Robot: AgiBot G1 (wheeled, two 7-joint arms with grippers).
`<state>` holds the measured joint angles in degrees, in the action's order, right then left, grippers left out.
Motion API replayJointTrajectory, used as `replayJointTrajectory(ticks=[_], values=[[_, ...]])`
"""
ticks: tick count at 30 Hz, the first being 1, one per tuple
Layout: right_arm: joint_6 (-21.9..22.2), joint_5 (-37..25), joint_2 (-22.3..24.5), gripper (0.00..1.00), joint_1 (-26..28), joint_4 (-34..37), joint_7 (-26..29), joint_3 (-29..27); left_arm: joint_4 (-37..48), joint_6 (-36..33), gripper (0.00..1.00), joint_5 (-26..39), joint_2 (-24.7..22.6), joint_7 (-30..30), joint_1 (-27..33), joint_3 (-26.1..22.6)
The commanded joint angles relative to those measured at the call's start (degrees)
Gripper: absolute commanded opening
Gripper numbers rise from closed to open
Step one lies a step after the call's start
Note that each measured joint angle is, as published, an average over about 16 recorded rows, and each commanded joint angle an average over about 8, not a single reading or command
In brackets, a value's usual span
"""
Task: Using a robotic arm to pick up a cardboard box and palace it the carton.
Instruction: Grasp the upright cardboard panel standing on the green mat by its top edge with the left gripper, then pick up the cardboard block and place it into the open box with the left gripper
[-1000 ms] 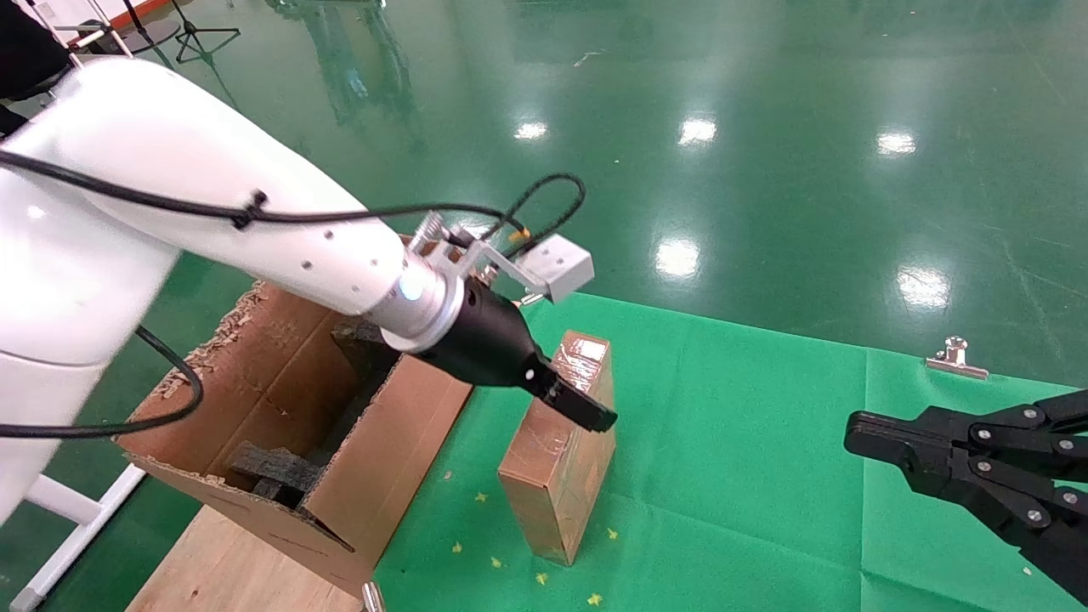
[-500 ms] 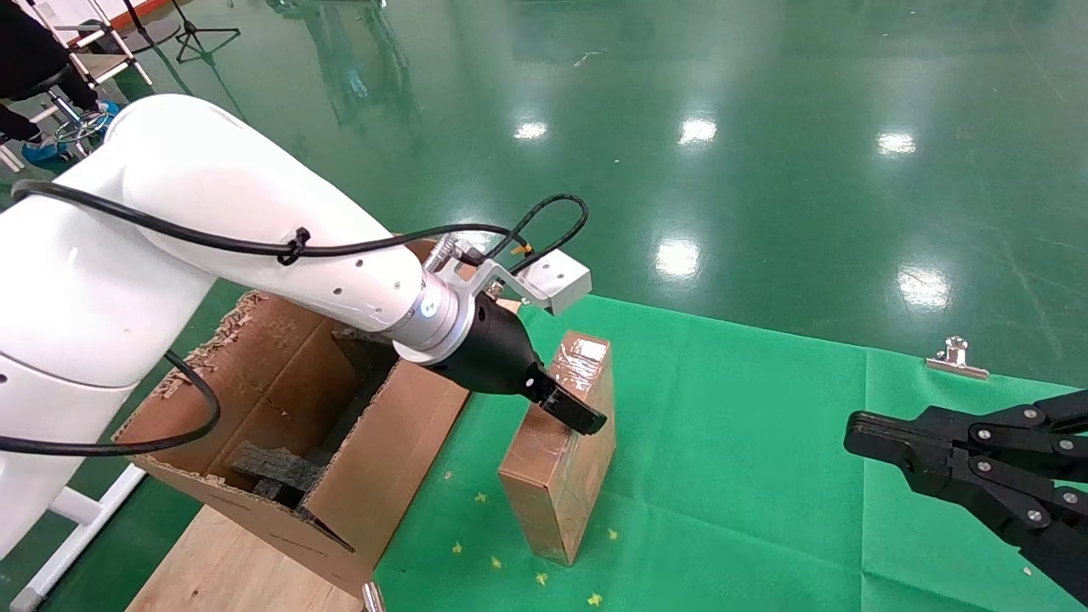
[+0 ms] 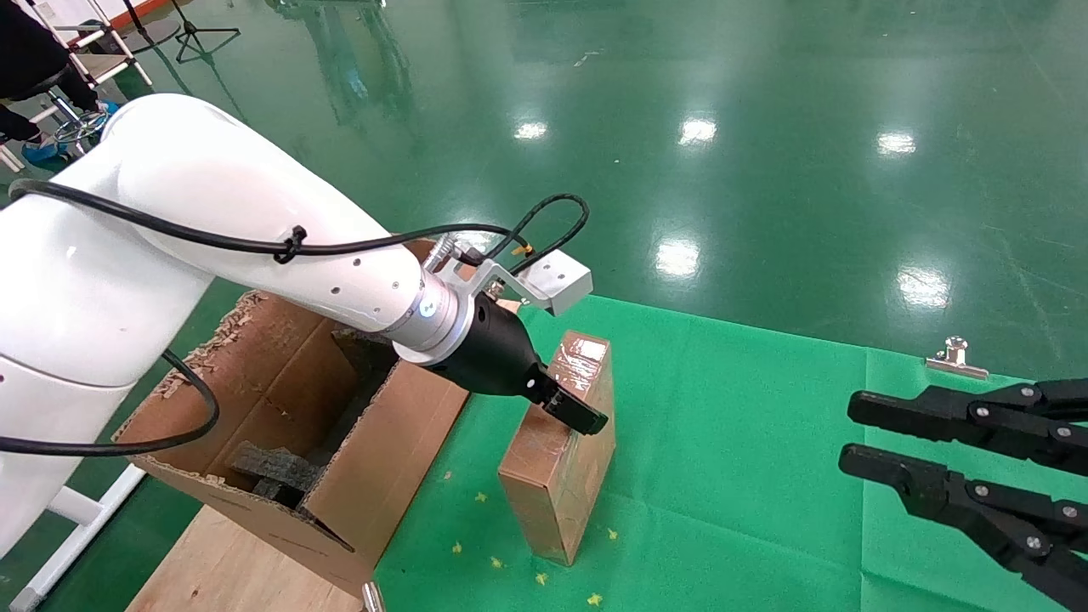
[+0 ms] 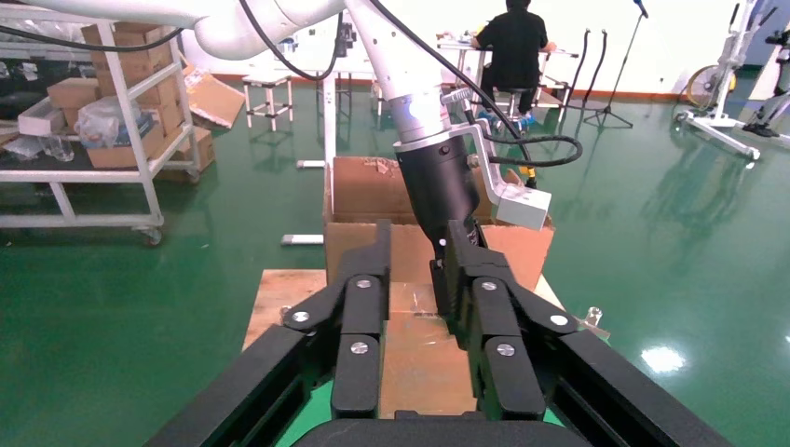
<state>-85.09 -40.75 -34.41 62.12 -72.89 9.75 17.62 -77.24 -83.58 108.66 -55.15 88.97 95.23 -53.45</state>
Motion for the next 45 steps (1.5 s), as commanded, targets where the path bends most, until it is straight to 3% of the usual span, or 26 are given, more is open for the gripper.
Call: replayJointTrajectory(ticks=[1,18,23,30,35,45], values=[[0.0,0.0,0.0,1.0,0.0,0.0,0.0,0.0,0.0,-0.02,0.0,-0.08,0.02,-0.02,0.0,0.04],[0.0,0.0,0.0,1.0,0.0,0.0,0.0,0.0,0.35,-0.03,0.0,-0.4,0.06,-0.29,0.11,0.26],[0.0,0.01,0.0,1.0,0.01,0.01,-0.01,0.01,1.38,0.6,0.0,-2.47,1.9,-3.02,1.26,1.91],[0.0,0.01,0.0,1.0,0.01,0.02,-0.02,0.02,5.08,1.41,0.0,-9.32,8.43,-11.24,5.66,7.56],[0.0,0.02,0.01,1.0,0.02,0.02,-0.02,0.03,12.72,0.38,0.0,-12.88,12.36,-18.33,11.23,11.28],[0.01,0.03,0.01,1.0,0.02,0.03,-0.03,0.06,30.5,-1.91,0.0,-8.8,17.81,-37.55,22.12,12.38]])
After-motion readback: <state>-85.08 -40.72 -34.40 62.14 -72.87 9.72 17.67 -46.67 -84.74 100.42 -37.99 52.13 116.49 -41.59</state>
